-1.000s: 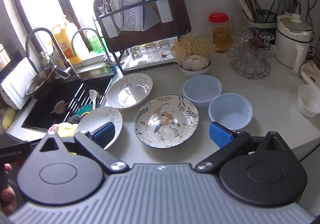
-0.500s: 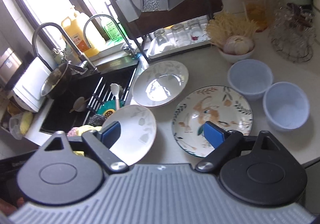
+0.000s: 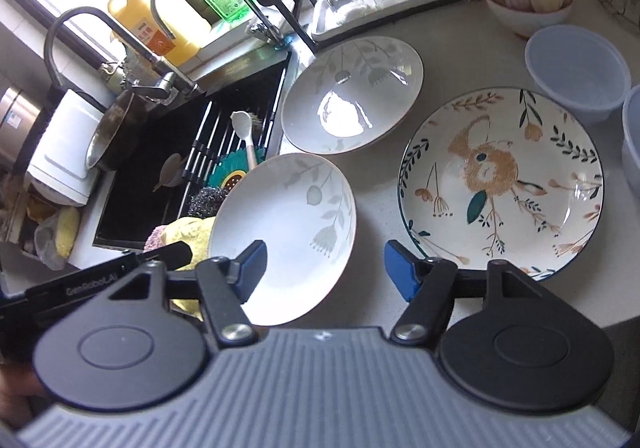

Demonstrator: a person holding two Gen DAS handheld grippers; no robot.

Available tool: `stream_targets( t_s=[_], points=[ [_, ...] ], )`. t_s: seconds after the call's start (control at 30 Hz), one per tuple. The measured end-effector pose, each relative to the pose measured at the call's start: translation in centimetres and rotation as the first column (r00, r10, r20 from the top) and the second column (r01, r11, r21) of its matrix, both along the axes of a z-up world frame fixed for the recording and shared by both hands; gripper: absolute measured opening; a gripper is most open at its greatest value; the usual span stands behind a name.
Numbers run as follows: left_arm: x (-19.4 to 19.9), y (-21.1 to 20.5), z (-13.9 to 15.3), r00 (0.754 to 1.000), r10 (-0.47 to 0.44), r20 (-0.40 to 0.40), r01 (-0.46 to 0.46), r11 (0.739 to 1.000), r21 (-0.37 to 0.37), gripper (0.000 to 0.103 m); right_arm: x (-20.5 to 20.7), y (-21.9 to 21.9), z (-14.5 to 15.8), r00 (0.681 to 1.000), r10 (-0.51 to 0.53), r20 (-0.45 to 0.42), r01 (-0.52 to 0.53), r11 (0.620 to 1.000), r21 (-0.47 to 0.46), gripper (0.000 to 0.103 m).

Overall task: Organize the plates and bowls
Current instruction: 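Move both grippers toward the white leaf plate beside the sink, then close the left gripper on the plate rim while the right gripper grips it too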

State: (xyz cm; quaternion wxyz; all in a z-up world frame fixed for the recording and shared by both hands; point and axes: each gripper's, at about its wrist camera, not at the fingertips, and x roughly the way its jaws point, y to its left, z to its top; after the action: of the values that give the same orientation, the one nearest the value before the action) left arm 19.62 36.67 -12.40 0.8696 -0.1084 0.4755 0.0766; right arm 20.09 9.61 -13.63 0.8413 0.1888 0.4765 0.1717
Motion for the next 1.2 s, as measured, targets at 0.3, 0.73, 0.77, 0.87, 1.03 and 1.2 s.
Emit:
stream_targets(
  t_s=[0.3, 0.73, 0.77, 0.87, 1.03, 1.2],
  points=[
    [2.6, 1.6, -3.5, 0.997, -0.062, -0.038, 0.062, 0.998, 0.004, 0.099, 1.2, 0.5, -3.8, 0.987, -0.081, -0.136, 0.083, 0.996, 0.01, 0.042],
    [5.0, 3.8, -7.0, 0.997, -0.068, -0.047, 0.064, 0.994, -0.089, 0.062, 2.6, 2.0, -6.1, 0.988, -0.087, -0.127, 0.083, 0.996, -0.032, 0.033],
    [5.1, 4.1, -7.1, 0.996, -0.068, -0.051, 0.063, 0.994, -0.087, 0.06, 2.7, 2.2, -6.2, 0.988, -0.085, -0.127, 0.081, 0.996, -0.036, 0.033],
    [5.5, 4.5, -7.6, 0.995, -0.083, -0.061, 0.077, 0.992, -0.1, 0.049, 2.9, 2.6, -6.7, 0.988, -0.089, -0.128, 0.084, 0.996, -0.042, 0.032],
    [5.9, 4.7, -8.1, 0.992, -0.109, -0.06, 0.102, 0.988, -0.112, 0.025, 3.2, 3.0, -6.8, 0.99, -0.087, -0.114, 0.082, 0.995, -0.053, 0.017],
    [6.1, 4.5, -8.0, 0.989, -0.137, -0.053, 0.13, 0.985, -0.113, 0.018, 3.5, 4.2, -6.7, 0.994, -0.067, -0.085, 0.06, 0.995, -0.086, 0.012]
  ],
)
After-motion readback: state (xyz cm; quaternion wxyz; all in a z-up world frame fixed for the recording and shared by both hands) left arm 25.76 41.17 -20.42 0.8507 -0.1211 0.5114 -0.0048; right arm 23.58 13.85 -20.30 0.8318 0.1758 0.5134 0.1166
